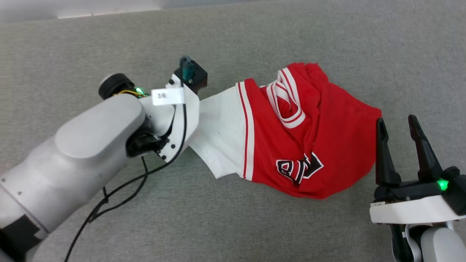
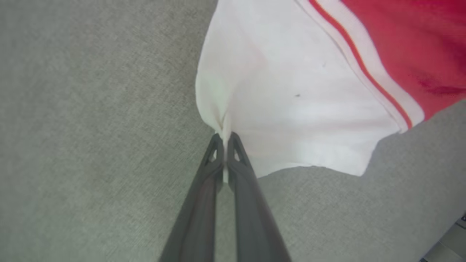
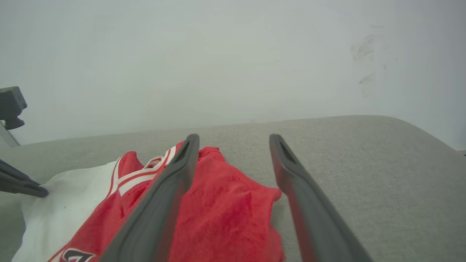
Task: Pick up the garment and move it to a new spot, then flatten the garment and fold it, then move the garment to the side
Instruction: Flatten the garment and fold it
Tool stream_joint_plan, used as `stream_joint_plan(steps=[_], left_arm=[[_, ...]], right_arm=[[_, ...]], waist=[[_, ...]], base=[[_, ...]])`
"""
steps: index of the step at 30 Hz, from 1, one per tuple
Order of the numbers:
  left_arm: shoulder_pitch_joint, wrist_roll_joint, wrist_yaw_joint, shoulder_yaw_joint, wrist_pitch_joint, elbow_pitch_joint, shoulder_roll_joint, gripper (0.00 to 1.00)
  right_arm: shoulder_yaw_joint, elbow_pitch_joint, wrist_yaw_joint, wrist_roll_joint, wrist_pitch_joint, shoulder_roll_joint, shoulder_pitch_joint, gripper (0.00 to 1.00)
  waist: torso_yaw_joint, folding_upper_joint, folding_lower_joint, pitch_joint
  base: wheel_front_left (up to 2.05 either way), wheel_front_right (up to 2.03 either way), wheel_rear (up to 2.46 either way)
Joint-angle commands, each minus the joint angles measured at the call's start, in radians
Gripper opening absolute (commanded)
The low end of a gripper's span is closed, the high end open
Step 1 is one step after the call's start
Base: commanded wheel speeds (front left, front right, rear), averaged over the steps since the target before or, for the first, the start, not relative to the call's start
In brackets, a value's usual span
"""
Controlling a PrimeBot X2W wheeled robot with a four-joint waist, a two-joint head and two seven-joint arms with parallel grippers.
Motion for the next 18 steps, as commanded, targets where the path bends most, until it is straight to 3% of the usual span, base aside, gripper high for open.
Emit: stream_joint_plan(steps=[1,12,18], left_arm=[[-0.013,-0.01,0.0,-0.002,-0.012,-0.008,0.016,0.0],[0.08,-0.085,0.014,0.016,-0.077,-0.044,0.204,0.0],[0.19,-0.114,0.039,0.006,-0.078,-0.023,0.253,0.0]], right_arm=[[-0.004,0.002,0.0,-0.006,-0.002,0.002,0.014,1.0],[-0.015,0.011,0.0,-0.01,-0.002,0.002,0.046,1.0],[-0.009,0.015,0.0,-0.011,-0.002,0.002,0.047,1.0]], waist=[[0.025,-0.0001,-0.0001,-0.025],[0.097,-0.0001,-0.0001,-0.075],[0.092,-0.0001,-0.0001,-0.079]], base=[[0.0,0.0,0.0],[0.0,0.0,0.0],[0.0,0.0,0.0]])
